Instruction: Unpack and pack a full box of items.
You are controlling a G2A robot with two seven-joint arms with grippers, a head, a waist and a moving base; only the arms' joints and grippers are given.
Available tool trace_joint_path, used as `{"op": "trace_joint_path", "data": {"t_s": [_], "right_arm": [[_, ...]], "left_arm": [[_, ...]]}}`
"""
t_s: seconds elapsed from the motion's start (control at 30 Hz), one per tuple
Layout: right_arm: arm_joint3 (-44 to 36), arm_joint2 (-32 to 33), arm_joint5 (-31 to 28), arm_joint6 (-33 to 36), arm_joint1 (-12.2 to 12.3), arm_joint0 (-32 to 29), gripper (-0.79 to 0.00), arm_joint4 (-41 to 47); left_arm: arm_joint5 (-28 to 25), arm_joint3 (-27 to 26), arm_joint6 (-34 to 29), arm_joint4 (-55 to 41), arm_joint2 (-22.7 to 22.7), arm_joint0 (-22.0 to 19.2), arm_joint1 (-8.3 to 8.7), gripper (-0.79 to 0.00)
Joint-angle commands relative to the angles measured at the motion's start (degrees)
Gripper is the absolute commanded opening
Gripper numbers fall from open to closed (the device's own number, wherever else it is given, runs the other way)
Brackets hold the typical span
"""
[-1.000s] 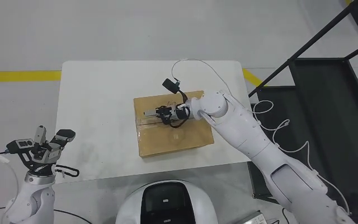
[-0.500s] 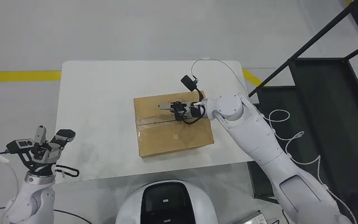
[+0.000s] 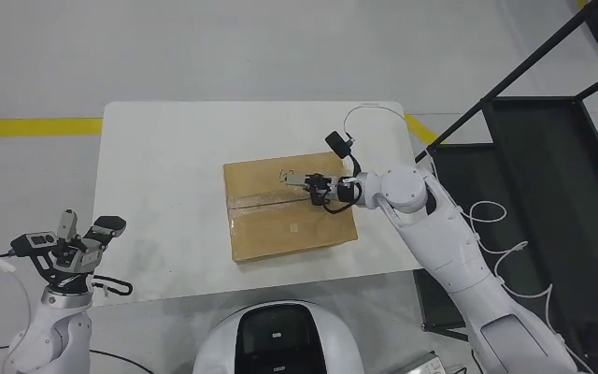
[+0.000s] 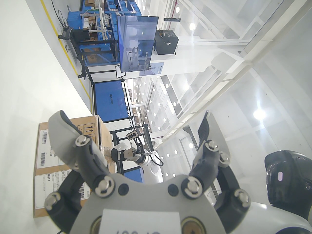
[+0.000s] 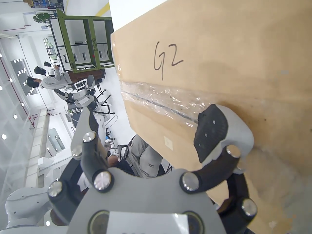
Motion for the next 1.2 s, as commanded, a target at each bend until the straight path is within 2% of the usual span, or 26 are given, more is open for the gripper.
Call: {"op": "trace_joint_path", "data": {"t_s": [0.0,0.2,0.83,0.97,1.17], "right_arm": [[0.2,1.0,0.4,-0.7,0.2,-0.5,0.000,0.4],[-0.2,4.7,1.9,-4.7,0.5,-2.5,0.000,3.2],[-4.5,14.7,4.5,-6.2,2.9,-10.3,0.000,0.9],[-3.5,16.5,2.2,-7.1,3.1,-11.1,0.000,2.7],[-2.4,20.9,-8.0,-8.8,3.2,-14.4,0.000,8.9]], "left_arm": [[0.0,0.0,0.0,0.0,0.0,0.0,0.00,0.000],[0.0,0.0,0.0,0.0,0.0,0.0,0.00,0.000],[0.0,0.0,0.0,0.0,0.0,0.0,0.00,0.000],[0.0,0.0,0.0,0.0,0.0,0.0,0.00,0.000],[0.0,0.0,0.0,0.0,0.0,0.0,0.00,0.000]]}}
